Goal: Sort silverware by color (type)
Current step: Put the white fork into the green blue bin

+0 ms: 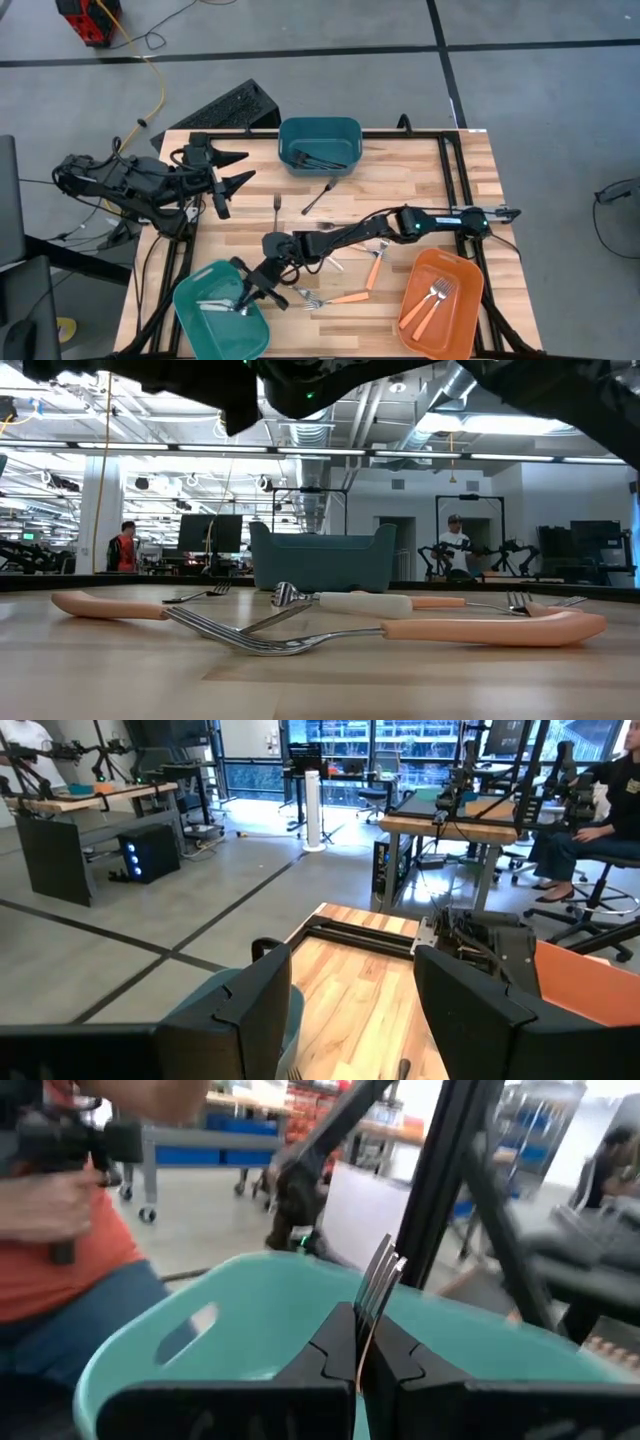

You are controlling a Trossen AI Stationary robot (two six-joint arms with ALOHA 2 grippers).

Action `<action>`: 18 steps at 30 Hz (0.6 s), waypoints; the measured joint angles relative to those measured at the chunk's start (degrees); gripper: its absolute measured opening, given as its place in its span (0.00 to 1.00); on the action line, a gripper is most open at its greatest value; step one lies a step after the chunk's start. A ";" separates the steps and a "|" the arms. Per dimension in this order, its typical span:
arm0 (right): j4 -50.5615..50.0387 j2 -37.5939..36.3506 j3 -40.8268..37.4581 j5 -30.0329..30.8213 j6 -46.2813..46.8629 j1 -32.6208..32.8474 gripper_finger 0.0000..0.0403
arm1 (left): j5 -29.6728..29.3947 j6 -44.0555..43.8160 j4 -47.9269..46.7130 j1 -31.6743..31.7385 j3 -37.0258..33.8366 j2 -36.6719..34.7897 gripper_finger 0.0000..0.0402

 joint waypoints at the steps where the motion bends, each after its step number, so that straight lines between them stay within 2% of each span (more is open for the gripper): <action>1: 0.58 0.47 0.56 0.07 0.07 -0.10 0.05 | 0.00 0.00 -0.10 0.00 0.00 0.00 0.50; 11: -0.31 4.09 5.01 -0.85 2.76 -0.76 0.05 | 0.00 0.02 -0.56 0.00 -0.02 0.00 0.50; 18: -0.19 4.13 5.03 1.55 -0.18 -1.32 0.05 | 0.02 0.89 -0.56 0.00 -0.02 0.00 0.50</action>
